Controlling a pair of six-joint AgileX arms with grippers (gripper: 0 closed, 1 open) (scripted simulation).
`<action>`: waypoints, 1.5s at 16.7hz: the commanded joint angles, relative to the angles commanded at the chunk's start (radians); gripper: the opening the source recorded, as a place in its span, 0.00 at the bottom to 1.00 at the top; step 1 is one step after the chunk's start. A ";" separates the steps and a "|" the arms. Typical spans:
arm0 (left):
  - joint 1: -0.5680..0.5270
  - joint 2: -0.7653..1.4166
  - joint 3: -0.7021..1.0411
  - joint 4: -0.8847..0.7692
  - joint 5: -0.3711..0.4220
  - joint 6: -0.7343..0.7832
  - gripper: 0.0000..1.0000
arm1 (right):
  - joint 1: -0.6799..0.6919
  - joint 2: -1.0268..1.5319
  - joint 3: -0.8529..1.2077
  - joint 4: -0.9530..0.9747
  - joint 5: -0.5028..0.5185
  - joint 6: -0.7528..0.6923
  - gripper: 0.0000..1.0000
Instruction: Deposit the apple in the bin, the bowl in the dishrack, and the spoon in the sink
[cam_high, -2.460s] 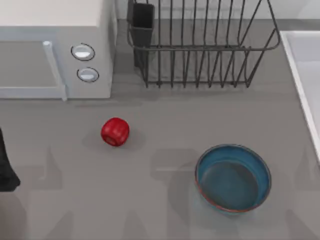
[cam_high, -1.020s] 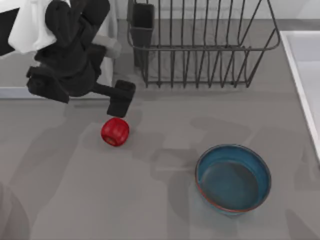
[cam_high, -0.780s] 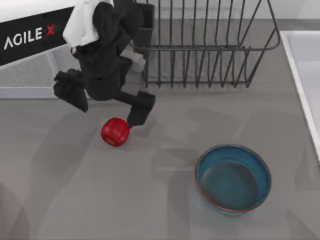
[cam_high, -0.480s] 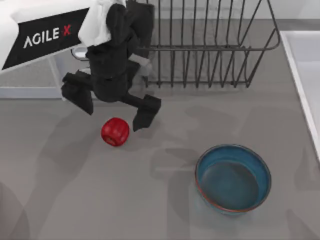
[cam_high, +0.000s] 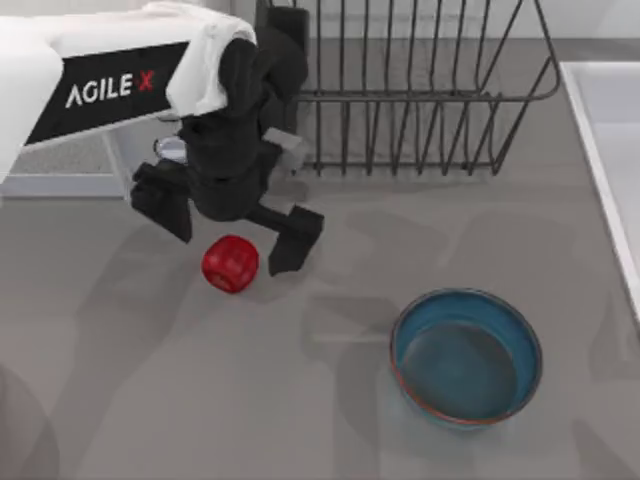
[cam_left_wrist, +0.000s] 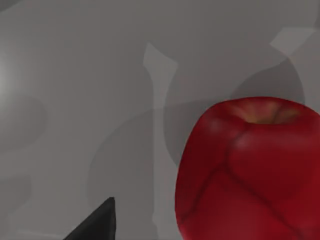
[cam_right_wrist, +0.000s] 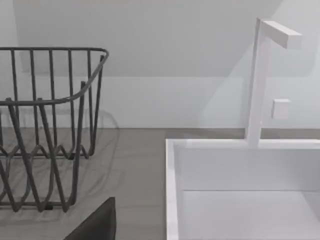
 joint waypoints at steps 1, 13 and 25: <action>0.002 0.012 -0.019 0.032 0.000 0.002 1.00 | 0.000 0.000 0.000 0.000 0.000 0.000 1.00; 0.007 0.055 -0.087 0.144 0.001 0.008 0.70 | 0.000 0.000 0.000 0.000 0.000 0.000 1.00; 0.007 0.055 -0.087 0.144 0.001 0.008 0.00 | 0.000 0.000 0.000 0.000 0.000 0.000 1.00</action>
